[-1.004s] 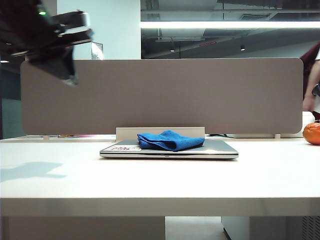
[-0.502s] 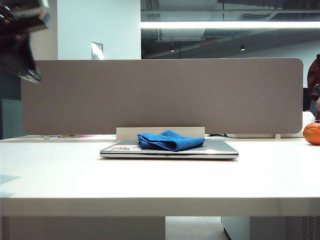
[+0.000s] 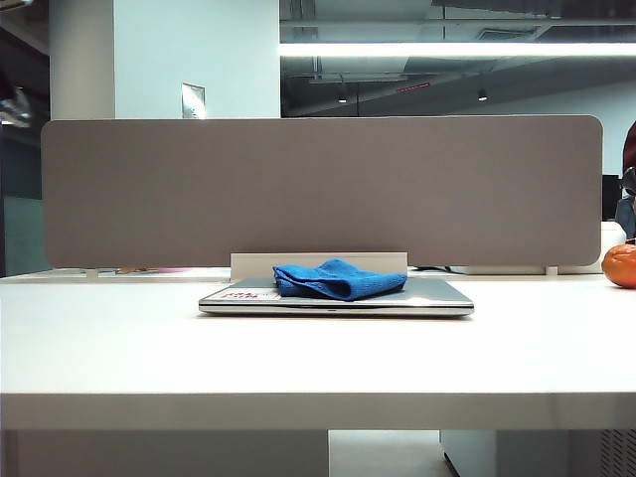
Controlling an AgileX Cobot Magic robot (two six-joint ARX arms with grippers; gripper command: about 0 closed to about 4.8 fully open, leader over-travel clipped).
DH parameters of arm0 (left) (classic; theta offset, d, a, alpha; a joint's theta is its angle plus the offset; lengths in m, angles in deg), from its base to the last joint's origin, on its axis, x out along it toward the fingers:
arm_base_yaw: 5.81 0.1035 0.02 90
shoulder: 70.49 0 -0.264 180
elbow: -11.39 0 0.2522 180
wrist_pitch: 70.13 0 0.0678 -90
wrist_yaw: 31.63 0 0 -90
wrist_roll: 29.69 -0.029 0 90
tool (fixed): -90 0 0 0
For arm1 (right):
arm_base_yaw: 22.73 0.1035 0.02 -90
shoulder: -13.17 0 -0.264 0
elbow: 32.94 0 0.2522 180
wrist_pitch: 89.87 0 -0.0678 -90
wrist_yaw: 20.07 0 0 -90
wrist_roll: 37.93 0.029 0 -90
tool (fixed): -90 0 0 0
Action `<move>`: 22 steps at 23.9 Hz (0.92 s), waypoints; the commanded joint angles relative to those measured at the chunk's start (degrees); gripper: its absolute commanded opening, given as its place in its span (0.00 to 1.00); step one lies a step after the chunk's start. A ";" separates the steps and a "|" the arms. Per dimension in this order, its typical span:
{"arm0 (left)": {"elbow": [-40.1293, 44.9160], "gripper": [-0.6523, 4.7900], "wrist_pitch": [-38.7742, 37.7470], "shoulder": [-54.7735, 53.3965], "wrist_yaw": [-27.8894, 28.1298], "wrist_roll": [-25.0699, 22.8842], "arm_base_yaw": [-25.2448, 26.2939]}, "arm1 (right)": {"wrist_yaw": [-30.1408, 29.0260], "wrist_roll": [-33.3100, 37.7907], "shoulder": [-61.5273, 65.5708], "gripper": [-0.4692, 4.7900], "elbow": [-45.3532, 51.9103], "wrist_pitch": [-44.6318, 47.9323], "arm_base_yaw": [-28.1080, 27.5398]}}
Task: Pick up the blue rag and put it over the laptop.
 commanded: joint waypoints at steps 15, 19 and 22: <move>4.13 0.11 -11.61 12.74 0.52 -0.31 -0.09 | 0.22 -0.17 -0.13 0.09 0.22 0.81 0.04; 4.13 0.11 -11.15 12.74 0.61 -2.05 -0.09 | 0.02 -0.17 -0.13 0.09 0.22 0.81 0.04; 4.74 0.11 -6.05 12.96 2.97 -3.45 0.61 | -0.09 -0.17 -0.13 0.09 0.22 0.81 0.04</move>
